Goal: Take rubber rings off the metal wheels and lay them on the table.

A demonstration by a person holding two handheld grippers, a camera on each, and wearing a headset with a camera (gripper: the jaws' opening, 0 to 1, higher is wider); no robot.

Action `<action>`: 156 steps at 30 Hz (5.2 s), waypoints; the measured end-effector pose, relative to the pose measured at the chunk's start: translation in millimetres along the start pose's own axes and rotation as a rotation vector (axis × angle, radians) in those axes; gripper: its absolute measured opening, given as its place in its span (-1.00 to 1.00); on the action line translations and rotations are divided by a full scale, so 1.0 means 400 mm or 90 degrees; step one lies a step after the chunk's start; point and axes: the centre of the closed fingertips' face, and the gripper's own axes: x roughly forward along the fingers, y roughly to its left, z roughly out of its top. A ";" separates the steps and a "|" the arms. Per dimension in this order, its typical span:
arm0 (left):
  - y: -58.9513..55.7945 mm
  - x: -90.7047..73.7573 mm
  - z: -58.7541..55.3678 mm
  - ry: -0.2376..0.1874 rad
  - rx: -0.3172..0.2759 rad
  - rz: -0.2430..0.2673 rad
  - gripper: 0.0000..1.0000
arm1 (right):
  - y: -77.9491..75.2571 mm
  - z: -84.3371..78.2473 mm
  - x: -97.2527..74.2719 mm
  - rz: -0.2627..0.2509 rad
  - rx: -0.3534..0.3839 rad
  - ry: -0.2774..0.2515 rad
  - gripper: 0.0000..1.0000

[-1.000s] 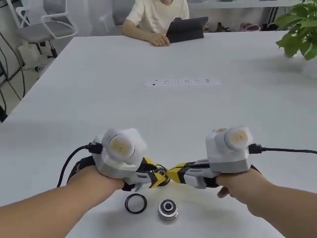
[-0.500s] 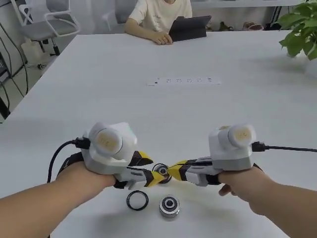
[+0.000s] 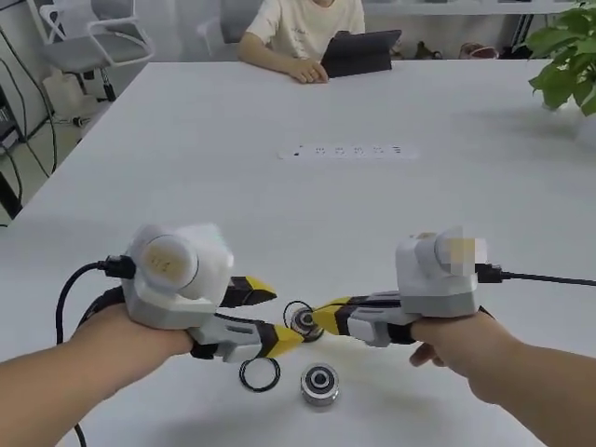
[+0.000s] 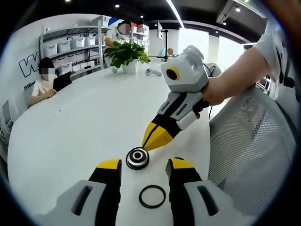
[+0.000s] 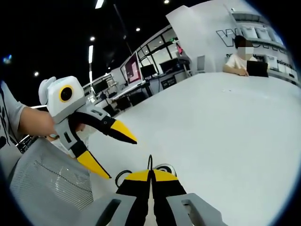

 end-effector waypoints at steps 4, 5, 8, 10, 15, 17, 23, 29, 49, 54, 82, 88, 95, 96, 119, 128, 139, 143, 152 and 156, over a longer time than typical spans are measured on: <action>-0.008 -0.025 0.002 -0.009 -0.005 -0.001 -0.14 | 0.014 0.004 0.001 0.009 0.002 -0.004 -1.00; -0.010 -0.030 0.000 -0.010 -0.006 -0.001 -0.11 | 0.017 0.004 0.001 0.010 0.002 -0.004 -1.00; -0.012 -0.051 -0.006 -0.015 -0.013 0.001 -0.08 | 0.026 0.006 0.001 0.016 0.002 -0.005 -1.00; -0.012 -0.065 -0.011 -0.017 -0.018 0.004 -0.07 | 0.030 0.006 0.002 0.019 0.002 -0.006 -1.00; -0.009 -0.095 -0.024 -0.018 -0.019 0.016 0.00 | 0.040 0.007 0.005 0.026 0.004 -0.006 -1.00; -0.008 -0.106 -0.027 -0.022 -0.026 0.021 0.03 | 0.043 0.006 0.007 0.028 0.005 -0.005 -1.00; -0.009 -0.126 -0.042 -0.026 -0.035 0.027 0.09 | 0.058 -0.003 0.013 0.041 0.010 0.001 -1.00; -0.007 -0.143 -0.045 -0.030 -0.039 0.036 0.13 | 0.077 -0.005 0.022 0.055 0.011 0.005 -1.00; -0.004 -0.185 -0.067 -0.035 -0.059 0.058 0.16 | 0.149 -0.035 0.059 0.117 0.052 0.032 -1.00; -0.003 -0.190 -0.071 -0.035 -0.061 0.061 0.16 | 0.151 -0.048 0.066 0.118 0.068 0.042 -1.00; -0.011 -0.198 -0.095 -0.026 -0.073 0.062 0.16 | 0.126 -0.094 0.077 0.079 0.024 0.086 -1.00; -0.015 -0.196 -0.101 -0.020 -0.074 0.059 0.16 | 0.121 -0.097 0.075 0.073 0.003 0.092 -1.00; -0.014 -0.192 -0.099 -0.018 -0.072 0.058 0.16 | 0.124 -0.104 0.073 0.071 -0.024 0.104 -0.92; -0.014 -0.191 -0.100 -0.016 -0.071 0.057 0.15 | 0.124 -0.104 0.073 0.070 -0.028 0.105 -0.90; -0.015 -0.183 -0.090 -0.010 -0.064 0.048 0.15 | 0.112 -0.061 0.053 0.052 -0.051 0.076 -0.60; -0.015 -0.175 -0.078 -0.012 -0.060 0.044 0.15 | 0.102 -0.025 0.037 0.044 -0.058 0.048 -0.52; 0.002 -0.171 -0.063 -0.017 -0.058 0.046 0.15 | 0.079 0.015 0.005 0.028 -0.062 0.014 -0.48; 0.008 -0.168 -0.057 -0.018 -0.057 0.046 0.15 | 0.057 0.019 -0.011 0.016 -0.064 0.012 -0.47; 0.026 -0.156 -0.040 -0.023 -0.056 0.047 0.13 | 0.012 0.016 -0.037 -0.010 -0.079 0.017 -0.45; 0.037 -0.147 -0.034 -0.022 -0.055 0.048 0.13 | -0.005 0.007 -0.046 -0.019 -0.088 0.026 -0.45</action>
